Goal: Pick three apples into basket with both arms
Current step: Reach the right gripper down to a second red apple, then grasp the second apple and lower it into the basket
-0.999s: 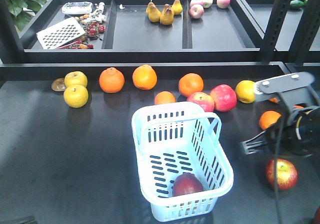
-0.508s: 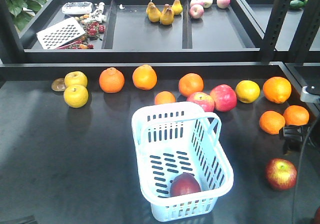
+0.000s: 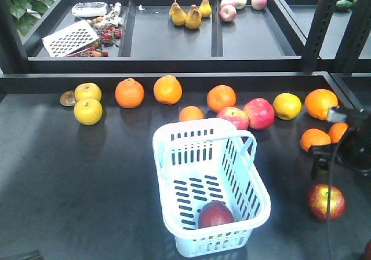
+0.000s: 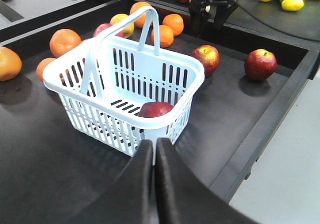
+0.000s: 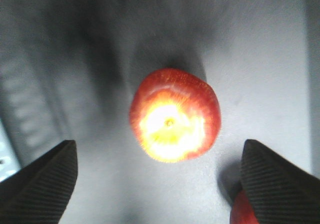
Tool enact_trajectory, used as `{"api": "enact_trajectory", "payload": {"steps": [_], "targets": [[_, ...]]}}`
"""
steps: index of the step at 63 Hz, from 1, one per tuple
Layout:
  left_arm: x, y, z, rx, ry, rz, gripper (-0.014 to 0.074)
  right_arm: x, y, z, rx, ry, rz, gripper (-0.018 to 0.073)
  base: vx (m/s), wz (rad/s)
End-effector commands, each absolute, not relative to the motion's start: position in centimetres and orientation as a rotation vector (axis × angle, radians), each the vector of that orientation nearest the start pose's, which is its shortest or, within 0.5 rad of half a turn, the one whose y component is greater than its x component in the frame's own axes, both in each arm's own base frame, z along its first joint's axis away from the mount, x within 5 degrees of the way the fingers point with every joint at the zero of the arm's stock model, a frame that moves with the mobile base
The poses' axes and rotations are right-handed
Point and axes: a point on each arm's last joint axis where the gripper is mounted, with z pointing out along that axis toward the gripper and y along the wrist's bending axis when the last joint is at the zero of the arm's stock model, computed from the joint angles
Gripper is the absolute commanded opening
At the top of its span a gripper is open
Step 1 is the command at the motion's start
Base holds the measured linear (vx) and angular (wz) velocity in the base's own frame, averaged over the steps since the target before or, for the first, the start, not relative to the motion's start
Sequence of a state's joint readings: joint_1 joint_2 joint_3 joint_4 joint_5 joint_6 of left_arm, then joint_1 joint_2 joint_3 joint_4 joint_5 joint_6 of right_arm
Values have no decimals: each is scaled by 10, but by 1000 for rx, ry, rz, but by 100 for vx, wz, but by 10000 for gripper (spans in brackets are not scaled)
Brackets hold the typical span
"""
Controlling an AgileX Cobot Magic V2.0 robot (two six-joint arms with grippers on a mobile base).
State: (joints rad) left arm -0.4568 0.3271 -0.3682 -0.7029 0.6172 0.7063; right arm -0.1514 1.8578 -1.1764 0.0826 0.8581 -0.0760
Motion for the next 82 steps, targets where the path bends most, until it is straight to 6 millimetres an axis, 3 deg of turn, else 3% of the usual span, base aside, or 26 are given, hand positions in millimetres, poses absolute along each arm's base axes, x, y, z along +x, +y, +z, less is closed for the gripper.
{"api": "enact_trajectory", "payload": {"steps": [1,28,38,46,55,64,82], "targets": [[51,-61,286,716,1748,-620,-8,352,-51,180,170,2957,52,615,0,0],[51,-61,286,716,1748,-620,-8,363,-54,126,166,3034,41,594,0,0],[51,-61,286,716,1748,-620,-8,363,-54,116,164,3058,42,564,0,0],[51,-61,286,716,1748,-620,-8,363,-54,121,154,3042,42,473,0,0],[51,-61,286,716,1747,-620,-8,359,-53,146,128,3006,45,246,0,0],[51,-61,286,714,1746,-619,-8,348,-49,189,71,2948,70,-11,0,0],[51,-61,286,714,1746,-619,-8,307,-15,282,-101,2764,299,-5,0,0]]}}
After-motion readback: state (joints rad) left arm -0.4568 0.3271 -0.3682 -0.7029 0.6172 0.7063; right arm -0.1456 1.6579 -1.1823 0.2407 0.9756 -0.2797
